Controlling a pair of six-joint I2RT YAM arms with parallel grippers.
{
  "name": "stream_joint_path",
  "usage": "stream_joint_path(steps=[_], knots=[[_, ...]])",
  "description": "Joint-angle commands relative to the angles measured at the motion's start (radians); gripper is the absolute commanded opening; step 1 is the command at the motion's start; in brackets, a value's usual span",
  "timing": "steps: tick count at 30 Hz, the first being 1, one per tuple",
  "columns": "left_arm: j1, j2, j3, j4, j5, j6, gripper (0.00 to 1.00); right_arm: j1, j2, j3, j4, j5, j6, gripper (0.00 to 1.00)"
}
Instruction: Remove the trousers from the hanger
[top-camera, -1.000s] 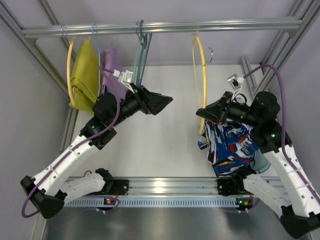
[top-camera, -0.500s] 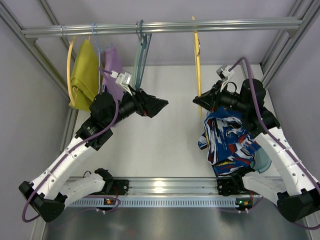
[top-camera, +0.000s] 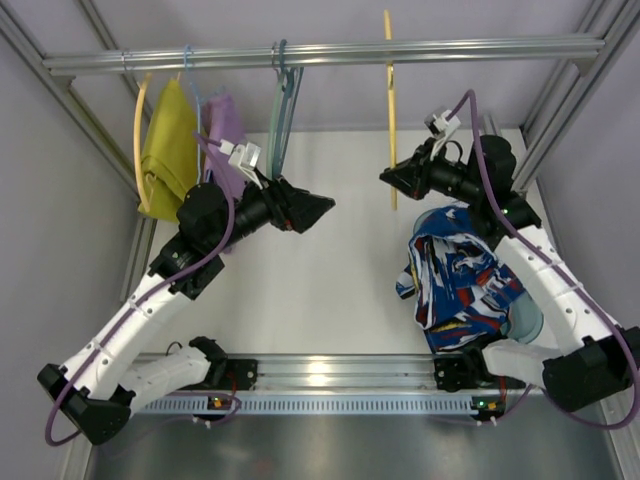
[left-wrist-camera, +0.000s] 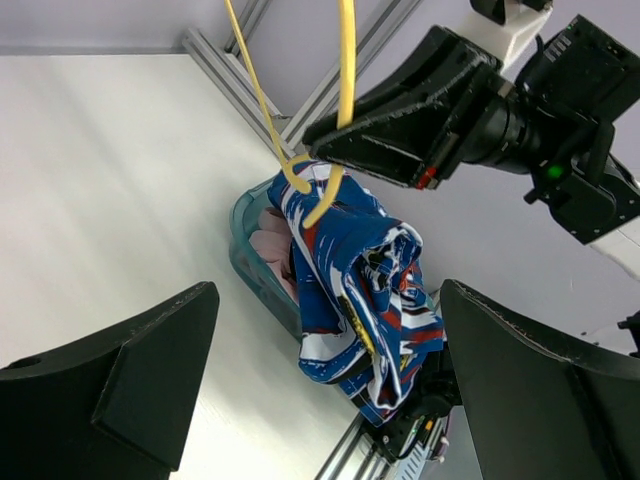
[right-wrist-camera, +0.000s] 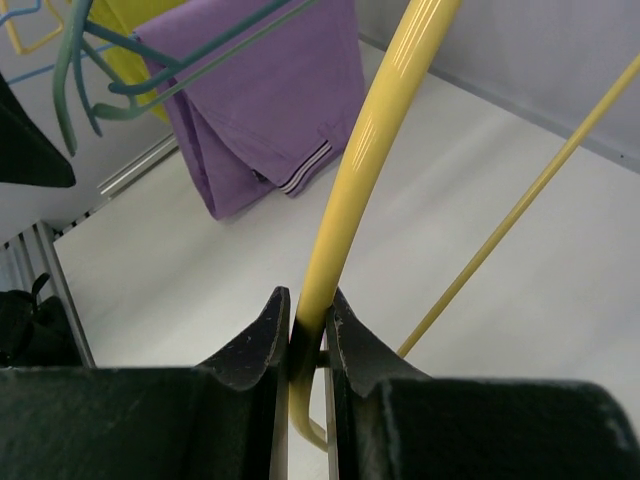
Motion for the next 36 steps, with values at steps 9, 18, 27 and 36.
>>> stream_joint_path(steps=[9,18,27,36], knots=[[0.005,-0.011,0.011,0.042,0.018,-0.018,0.99,-0.048,0.142,0.192,0.265,-0.008,0.060,0.00],[0.006,-0.015,0.005,0.040,0.012,-0.016,0.99,-0.073,0.227,0.226,0.233,-0.018,0.311,0.00],[0.006,-0.029,-0.006,0.038,0.023,-0.010,0.98,-0.073,0.222,0.326,0.022,-0.002,0.434,0.00],[0.006,-0.025,-0.008,0.035,0.017,-0.024,0.99,-0.070,0.242,0.447,-0.294,0.025,0.384,0.00]])
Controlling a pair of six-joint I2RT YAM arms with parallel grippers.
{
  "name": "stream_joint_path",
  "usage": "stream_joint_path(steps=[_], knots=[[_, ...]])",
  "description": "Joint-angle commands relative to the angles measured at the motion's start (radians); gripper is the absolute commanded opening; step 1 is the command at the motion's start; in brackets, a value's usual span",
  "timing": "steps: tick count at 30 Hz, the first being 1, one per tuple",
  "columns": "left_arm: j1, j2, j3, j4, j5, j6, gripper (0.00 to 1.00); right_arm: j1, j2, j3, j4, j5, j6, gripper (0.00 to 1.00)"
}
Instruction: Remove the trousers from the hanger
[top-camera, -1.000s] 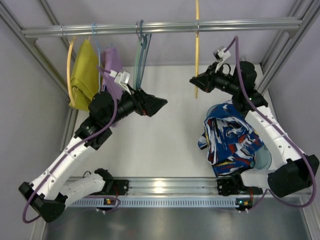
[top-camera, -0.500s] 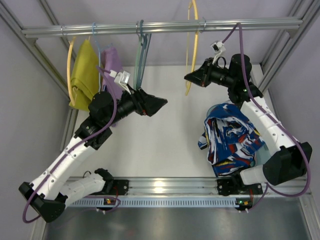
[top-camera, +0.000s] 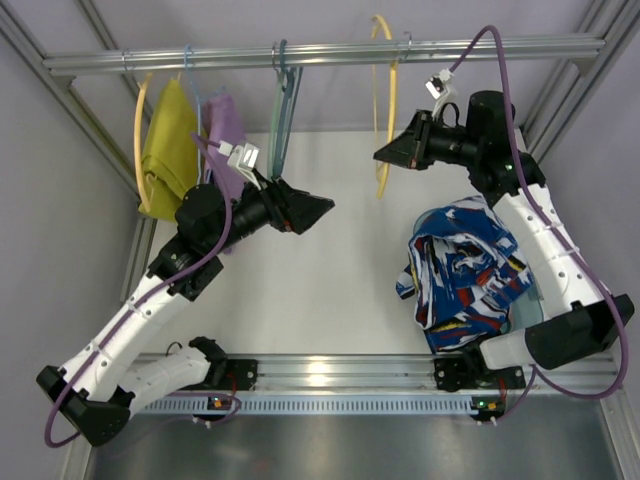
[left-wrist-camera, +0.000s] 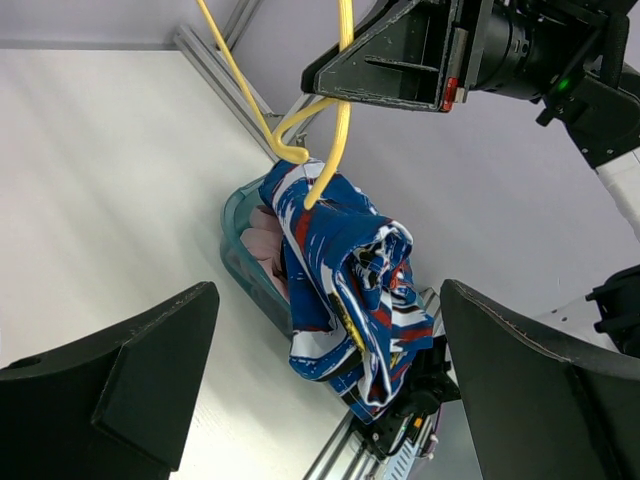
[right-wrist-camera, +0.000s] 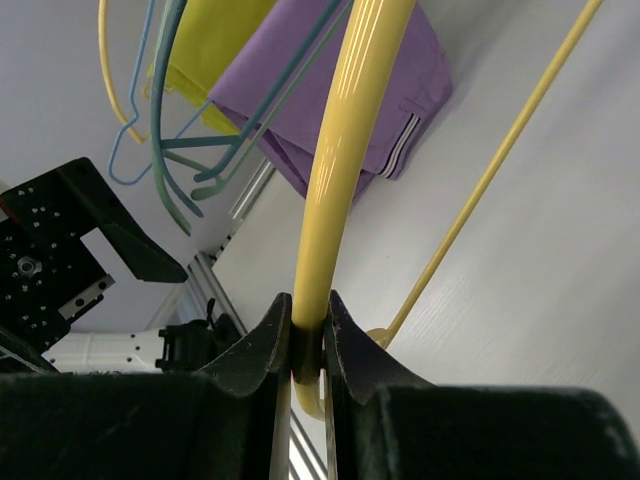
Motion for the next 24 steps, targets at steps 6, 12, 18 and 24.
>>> stream_joint_path(steps=[6,12,18,24], knots=[[0.006,-0.019,0.006,0.028,0.003,0.005,0.99,-0.026,0.020,0.048,-0.080,0.128,0.038,0.00],[0.011,-0.024,0.001,0.026,0.005,-0.001,0.98,-0.024,0.032,0.101,-0.161,0.143,-0.011,0.00],[0.011,-0.022,0.001,0.028,0.002,-0.007,0.99,-0.024,0.068,0.146,-0.145,0.105,0.056,0.00],[0.017,-0.038,0.006,0.025,0.008,-0.009,0.99,-0.026,0.103,0.143,-0.139,0.094,0.150,0.00]])
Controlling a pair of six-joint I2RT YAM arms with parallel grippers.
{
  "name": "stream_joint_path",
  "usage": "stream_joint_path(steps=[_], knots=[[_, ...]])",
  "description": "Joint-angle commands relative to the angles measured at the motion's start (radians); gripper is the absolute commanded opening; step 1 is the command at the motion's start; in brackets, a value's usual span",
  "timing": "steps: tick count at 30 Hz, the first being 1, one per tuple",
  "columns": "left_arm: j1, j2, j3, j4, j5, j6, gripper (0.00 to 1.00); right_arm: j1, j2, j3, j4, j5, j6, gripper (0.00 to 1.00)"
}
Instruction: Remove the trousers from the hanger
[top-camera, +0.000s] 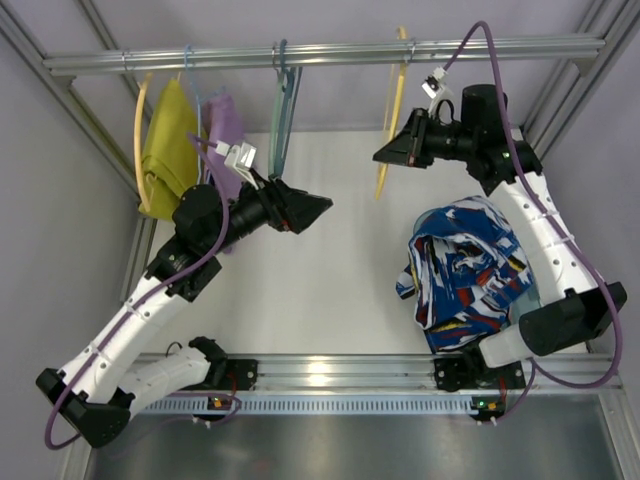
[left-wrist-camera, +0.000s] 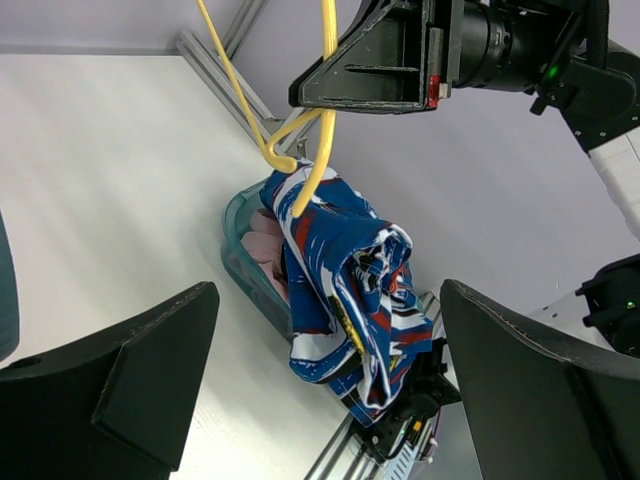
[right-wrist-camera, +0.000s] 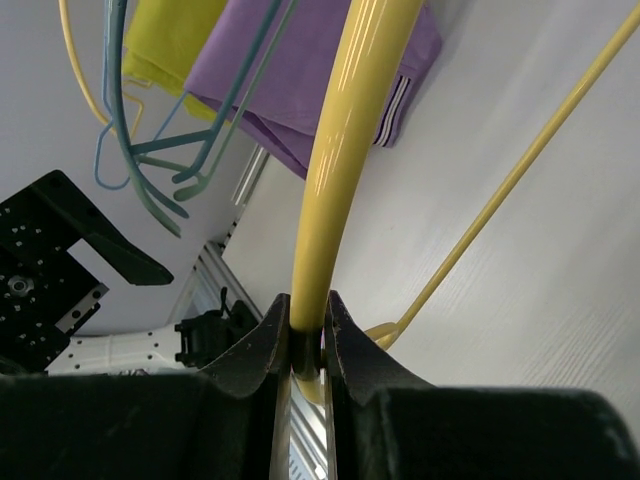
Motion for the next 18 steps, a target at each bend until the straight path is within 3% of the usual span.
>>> stream_joint_path(steps=[1,7,14,18], knots=[[0.009,-0.029,0.006,0.025,0.009,-0.006,0.98,-0.020,0.039,0.045,0.033,0.074,0.125,0.00],[0.016,-0.037,-0.002,0.025,0.006,-0.011,0.99,-0.008,0.093,0.165,-0.017,0.096,0.080,0.00],[0.016,-0.044,-0.011,0.024,0.006,-0.014,0.99,-0.009,0.114,0.180,-0.071,0.166,0.120,0.00],[0.020,-0.050,-0.016,0.025,0.009,-0.017,0.99,-0.014,0.108,0.186,-0.060,0.130,0.170,0.00]])
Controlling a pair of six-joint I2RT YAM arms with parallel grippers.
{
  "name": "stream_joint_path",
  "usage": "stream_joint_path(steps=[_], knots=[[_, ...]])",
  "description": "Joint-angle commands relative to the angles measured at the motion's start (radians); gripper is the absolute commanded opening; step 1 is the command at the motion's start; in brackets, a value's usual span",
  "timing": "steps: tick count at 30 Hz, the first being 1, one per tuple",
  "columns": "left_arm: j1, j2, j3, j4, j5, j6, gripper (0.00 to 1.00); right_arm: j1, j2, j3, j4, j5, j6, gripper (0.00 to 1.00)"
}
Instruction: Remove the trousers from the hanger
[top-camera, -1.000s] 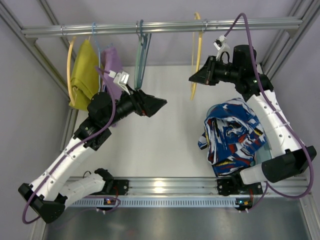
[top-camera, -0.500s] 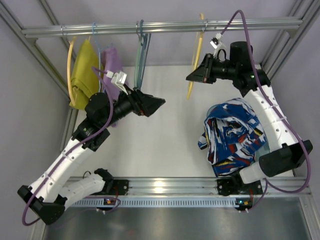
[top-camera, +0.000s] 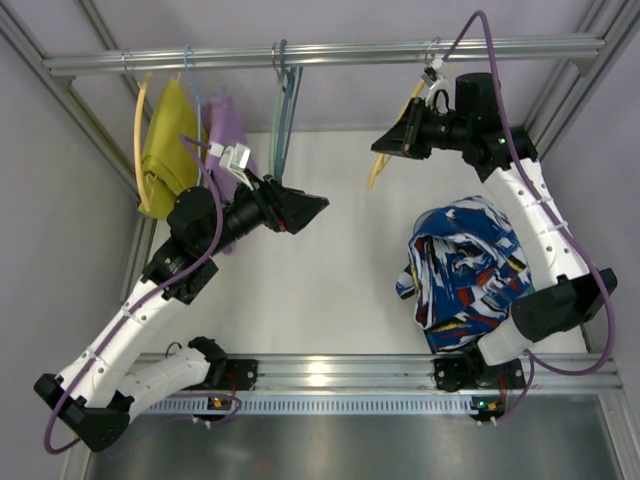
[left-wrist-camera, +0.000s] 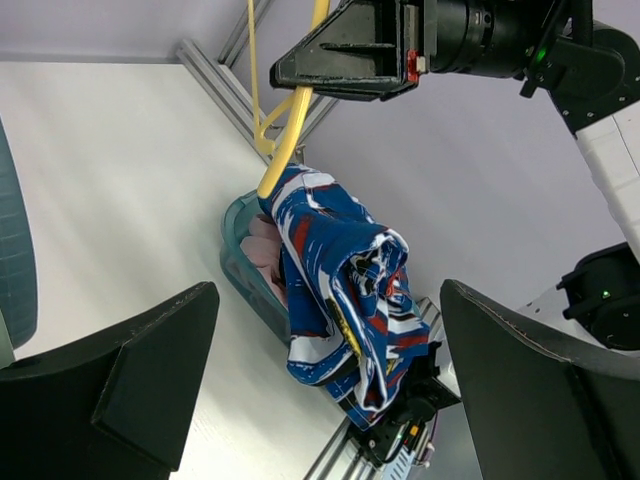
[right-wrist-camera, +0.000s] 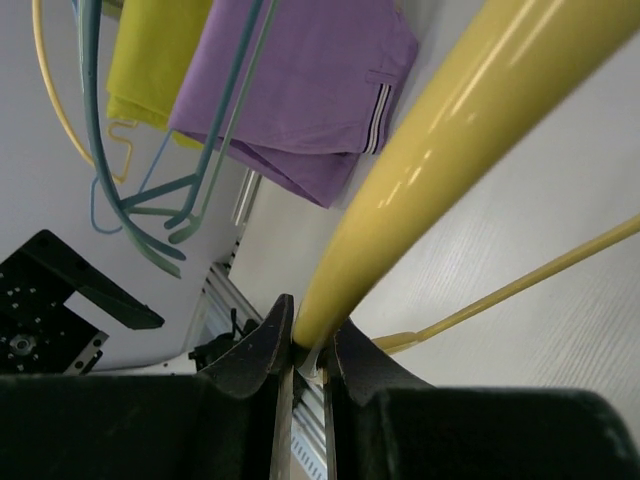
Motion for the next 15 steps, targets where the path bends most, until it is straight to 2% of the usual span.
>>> stream_joint_path(steps=[1,5,11,15], knots=[[0.007,-0.026,-0.013,0.026,0.009,-0.008,0.99,-0.031,0.016,0.057,0.034,0.053,0.118,0.00],[0.009,-0.023,-0.012,0.026,0.012,-0.013,0.99,-0.029,0.011,0.079,0.073,0.032,0.092,0.00],[0.009,-0.024,-0.019,0.029,0.014,-0.013,0.99,-0.028,-0.024,0.033,0.164,-0.065,-0.164,0.00],[0.007,-0.029,-0.027,0.032,0.014,-0.013,0.99,-0.028,-0.044,-0.030,0.154,-0.094,-0.288,0.00]])
